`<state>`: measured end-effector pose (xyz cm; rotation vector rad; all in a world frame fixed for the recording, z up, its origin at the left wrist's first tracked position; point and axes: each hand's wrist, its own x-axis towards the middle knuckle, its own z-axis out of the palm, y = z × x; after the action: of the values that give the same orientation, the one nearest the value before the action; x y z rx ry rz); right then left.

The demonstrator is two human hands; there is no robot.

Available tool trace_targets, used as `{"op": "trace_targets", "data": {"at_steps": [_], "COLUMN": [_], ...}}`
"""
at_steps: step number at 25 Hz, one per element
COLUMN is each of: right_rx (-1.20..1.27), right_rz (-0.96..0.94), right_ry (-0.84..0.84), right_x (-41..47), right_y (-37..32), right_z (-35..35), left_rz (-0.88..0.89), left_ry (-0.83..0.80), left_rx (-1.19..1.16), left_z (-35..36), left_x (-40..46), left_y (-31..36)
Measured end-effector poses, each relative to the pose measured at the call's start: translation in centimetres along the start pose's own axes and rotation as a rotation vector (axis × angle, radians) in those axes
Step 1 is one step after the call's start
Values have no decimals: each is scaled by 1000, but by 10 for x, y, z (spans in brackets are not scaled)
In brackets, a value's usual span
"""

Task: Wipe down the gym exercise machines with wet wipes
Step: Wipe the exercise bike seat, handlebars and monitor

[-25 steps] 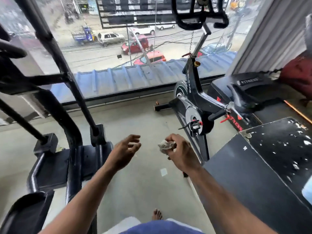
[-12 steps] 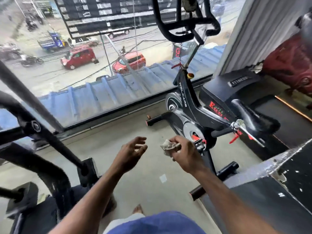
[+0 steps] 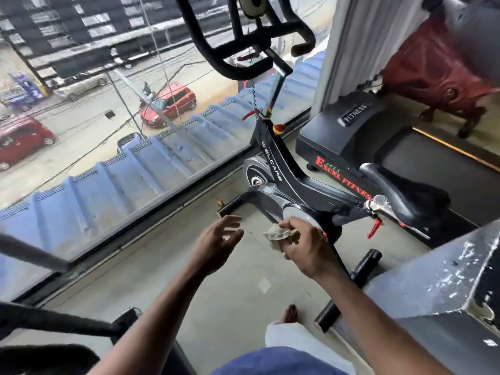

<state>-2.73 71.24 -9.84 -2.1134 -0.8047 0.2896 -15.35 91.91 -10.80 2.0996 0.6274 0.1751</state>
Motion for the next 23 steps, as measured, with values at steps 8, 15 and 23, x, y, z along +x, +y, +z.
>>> {"op": "trace_targets", "data": {"at_steps": [8,15,23], "right_rx": [13,100,86], "right_rz": [131,309,449], "right_ry": [166,273,483], "right_x": [85,108,105], "right_y": [75,127,130], "right_z": [-66,-116,-123], "left_rz": [136,345,624], "left_ry": [-181,-388,-608], "left_rx": [105,198,308], "left_z": [68,138,178], "left_x": [145,232,291], "left_y": [69,121,154]}}
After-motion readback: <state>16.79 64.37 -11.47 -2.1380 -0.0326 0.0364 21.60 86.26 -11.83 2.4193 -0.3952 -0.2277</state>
